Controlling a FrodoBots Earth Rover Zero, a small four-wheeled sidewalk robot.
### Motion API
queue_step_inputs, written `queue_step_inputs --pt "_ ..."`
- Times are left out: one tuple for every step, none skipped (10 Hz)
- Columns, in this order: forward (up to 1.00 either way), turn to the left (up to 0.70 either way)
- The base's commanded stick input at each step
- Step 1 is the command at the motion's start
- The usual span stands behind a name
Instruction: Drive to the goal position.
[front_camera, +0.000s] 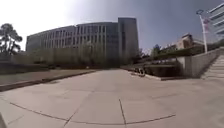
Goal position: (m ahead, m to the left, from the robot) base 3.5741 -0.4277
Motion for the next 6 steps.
queue_step_inputs --pt "0.7 0.0" --pt "0.7 0.0" --pt "0.7 0.0" --pt "0.7 0.0" --pt "0.7 0.0" --pt "0.7 0.0"
